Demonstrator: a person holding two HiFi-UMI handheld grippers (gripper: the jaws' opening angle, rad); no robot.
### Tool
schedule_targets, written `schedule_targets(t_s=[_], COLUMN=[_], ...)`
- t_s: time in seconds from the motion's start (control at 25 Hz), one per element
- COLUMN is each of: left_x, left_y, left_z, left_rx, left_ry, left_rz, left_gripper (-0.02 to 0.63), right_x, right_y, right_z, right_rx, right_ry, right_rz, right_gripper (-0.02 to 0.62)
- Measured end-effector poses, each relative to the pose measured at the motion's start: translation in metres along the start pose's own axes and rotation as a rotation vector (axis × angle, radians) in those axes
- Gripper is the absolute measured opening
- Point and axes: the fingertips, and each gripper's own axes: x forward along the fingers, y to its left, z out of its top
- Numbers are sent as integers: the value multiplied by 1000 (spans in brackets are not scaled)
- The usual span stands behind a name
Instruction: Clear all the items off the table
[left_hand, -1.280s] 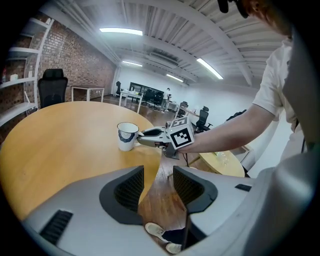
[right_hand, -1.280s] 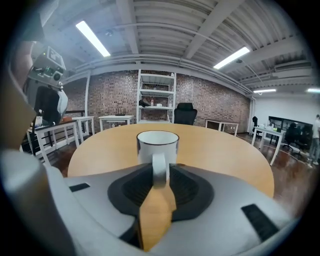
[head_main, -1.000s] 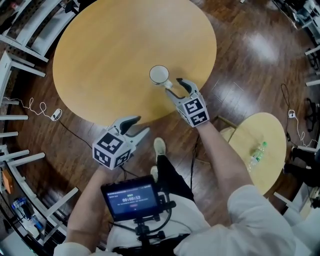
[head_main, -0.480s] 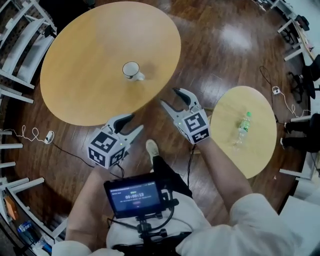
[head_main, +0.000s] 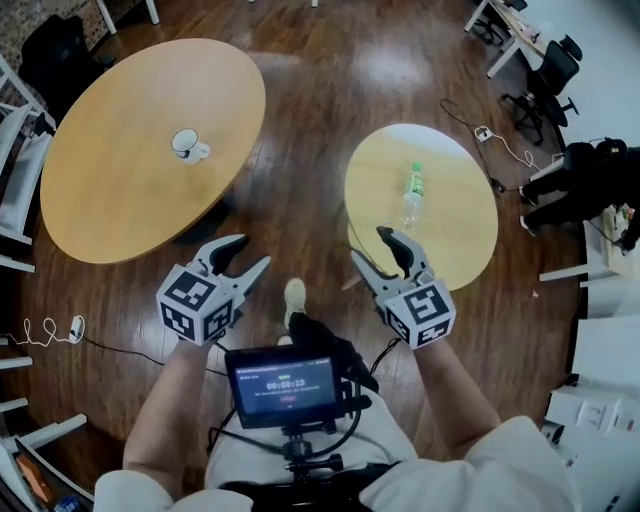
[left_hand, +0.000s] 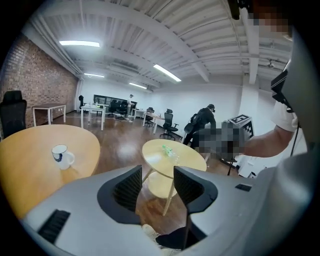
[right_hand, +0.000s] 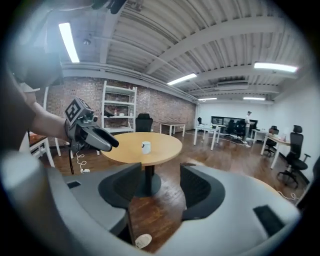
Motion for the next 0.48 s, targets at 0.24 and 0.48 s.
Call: schedule_targets(t_s=[0.24, 0.48], left_x=[8, 24], left_y=[-56, -90], left_z=[10, 9], left_rx=[32, 53], left_ry=[-3, 18], left_rz=[-87, -126], left_gripper=[198, 198], right_x=[-106, -178], right_y=[-35, -62], right_z=[-26, -35], right_rx=[76, 115], right_ry=[12, 8], right_rz=[-198, -334], right_gripper=[250, 250])
